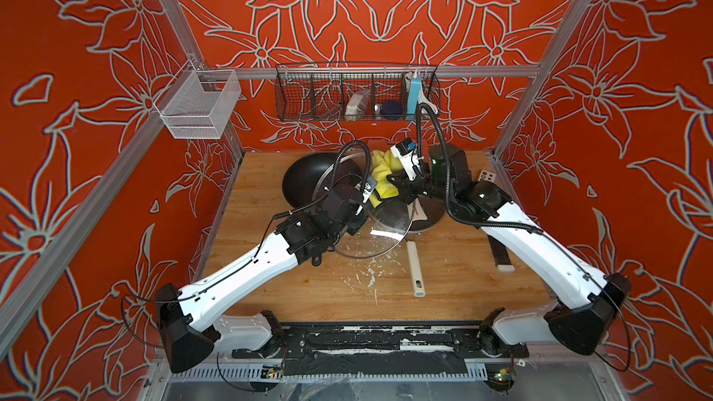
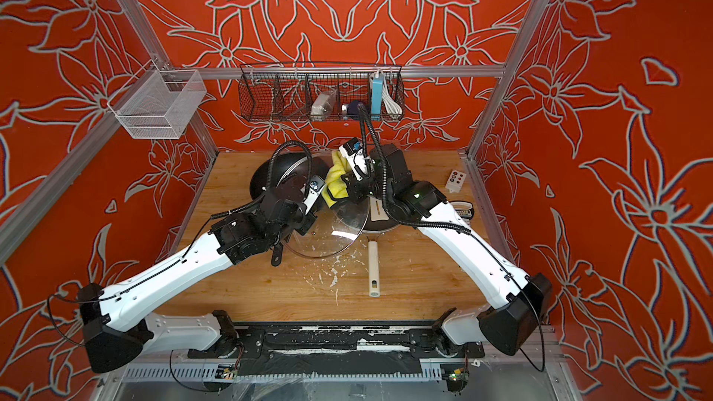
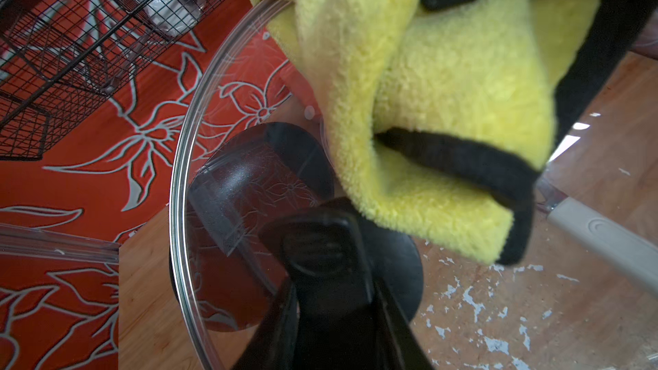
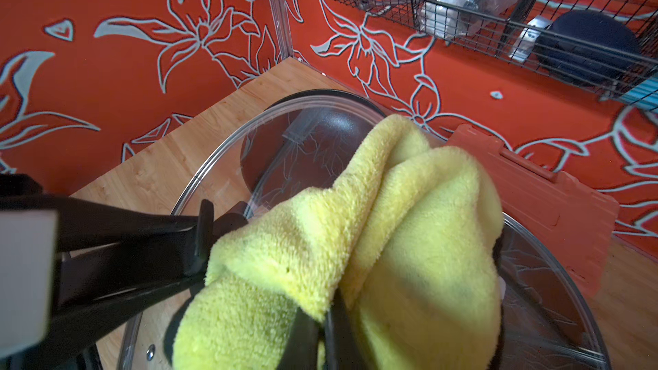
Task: Wipe the pot lid with a cloth
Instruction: Wipe the pot lid.
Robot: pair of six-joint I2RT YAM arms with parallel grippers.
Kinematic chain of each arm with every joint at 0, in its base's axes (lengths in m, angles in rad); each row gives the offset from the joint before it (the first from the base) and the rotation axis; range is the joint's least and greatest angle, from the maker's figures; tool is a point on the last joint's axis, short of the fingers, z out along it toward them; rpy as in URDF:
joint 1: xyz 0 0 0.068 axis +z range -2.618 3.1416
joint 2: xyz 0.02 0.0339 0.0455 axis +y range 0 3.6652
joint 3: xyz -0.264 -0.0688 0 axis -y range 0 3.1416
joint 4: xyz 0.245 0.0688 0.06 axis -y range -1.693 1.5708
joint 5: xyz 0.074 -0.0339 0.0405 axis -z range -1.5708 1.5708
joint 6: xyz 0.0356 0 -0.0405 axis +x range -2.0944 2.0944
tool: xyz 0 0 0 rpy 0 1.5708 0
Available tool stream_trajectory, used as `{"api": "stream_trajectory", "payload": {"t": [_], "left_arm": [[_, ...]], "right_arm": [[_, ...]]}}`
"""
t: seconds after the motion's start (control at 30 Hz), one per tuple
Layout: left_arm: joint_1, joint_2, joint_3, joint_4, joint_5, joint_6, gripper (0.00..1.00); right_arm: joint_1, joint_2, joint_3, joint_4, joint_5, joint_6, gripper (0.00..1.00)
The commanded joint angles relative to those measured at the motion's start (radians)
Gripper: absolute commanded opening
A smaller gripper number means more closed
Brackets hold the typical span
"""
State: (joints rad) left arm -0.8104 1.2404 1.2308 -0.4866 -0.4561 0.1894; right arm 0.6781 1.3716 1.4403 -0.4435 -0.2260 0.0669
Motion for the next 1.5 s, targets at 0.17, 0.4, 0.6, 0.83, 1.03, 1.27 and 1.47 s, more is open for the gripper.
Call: {"api": "stream_trajectory", "payload": {"t": [0.17,0.4,0.6,0.83,1.03,1.27,1.47], "left_arm": [[0.029,-0.006,0.104,0.145,-0.068,-0.108,0.00],[0.049,0.023,0.132,0.125,-0.048,-0.153,0.00],[0.063,0.037,0.142,0.119,-0.036,-0.175,0.00],[0.067,0.045,0.142,0.120,-0.026,-0.194,0.00],[0.066,0.037,0.135,0.116,-0.019,-0.200,0.00],[0.066,0.016,0.118,0.118,-0.018,-0.208,0.00],[0.066,0.001,0.099,0.130,-0.017,-0.214,0.00]], "right_arm": [[0.014,-0.064,-0.102,0.014,-0.059,0.001,0.00],[0.064,-0.124,-0.211,0.039,-0.058,0.034,0.00],[0.129,-0.180,-0.314,0.066,-0.047,0.077,0.00],[0.188,-0.219,-0.386,0.112,-0.042,0.133,0.00],[0.190,-0.226,-0.356,0.112,0.005,0.136,0.00],[0.159,-0.157,-0.206,0.071,0.044,0.084,0.00],[0.091,-0.079,-0.102,0.090,0.033,0.080,0.00]]}}
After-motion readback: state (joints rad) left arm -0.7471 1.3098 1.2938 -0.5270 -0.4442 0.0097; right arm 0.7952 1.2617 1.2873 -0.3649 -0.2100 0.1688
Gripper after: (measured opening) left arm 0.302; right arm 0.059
